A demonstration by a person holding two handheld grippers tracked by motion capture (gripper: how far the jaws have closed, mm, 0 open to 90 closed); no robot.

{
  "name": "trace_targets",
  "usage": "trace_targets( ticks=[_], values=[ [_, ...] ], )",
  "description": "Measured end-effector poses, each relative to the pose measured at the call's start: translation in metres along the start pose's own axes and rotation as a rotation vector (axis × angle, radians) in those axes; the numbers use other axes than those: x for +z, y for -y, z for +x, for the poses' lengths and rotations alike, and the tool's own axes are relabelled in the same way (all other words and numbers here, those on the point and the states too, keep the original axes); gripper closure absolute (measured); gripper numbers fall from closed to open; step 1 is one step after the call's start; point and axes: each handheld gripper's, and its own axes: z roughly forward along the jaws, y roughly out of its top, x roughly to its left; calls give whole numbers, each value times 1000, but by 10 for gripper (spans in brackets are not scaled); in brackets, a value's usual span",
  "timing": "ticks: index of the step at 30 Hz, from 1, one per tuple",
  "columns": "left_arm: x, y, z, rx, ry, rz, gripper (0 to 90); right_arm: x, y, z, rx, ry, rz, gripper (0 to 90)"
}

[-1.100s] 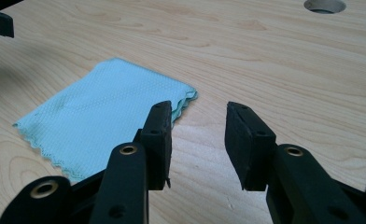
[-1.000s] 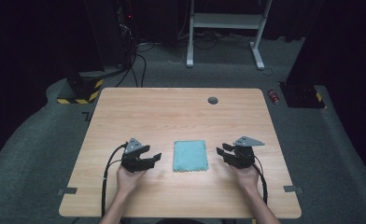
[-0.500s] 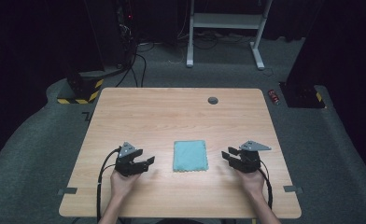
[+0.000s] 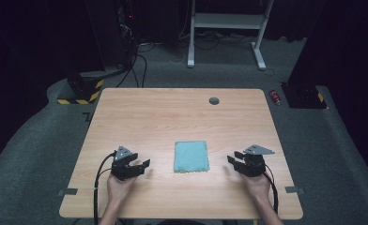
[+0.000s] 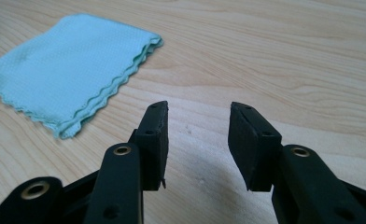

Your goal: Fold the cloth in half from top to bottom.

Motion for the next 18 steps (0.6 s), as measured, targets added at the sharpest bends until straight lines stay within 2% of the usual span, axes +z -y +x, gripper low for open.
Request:
trace_targets(
  ticks=[2,5,12,14,18],
  values=[
    [1,1,-1,4,-11,6,343,0,2,-1,-5,9,5,579],
    [2,2,0,-14,-15,7,343,1,4,-2,9,8,7,577],
    [4,4,2,-5,-59,22,344,4,6,0,-28,40,33,570],
    [4,5,0,13,-78,27,343,5,8,0,-32,49,42,567],
    [7,5,-4,77,-150,70,334,9,11,2,-67,85,75,531]
  ],
)
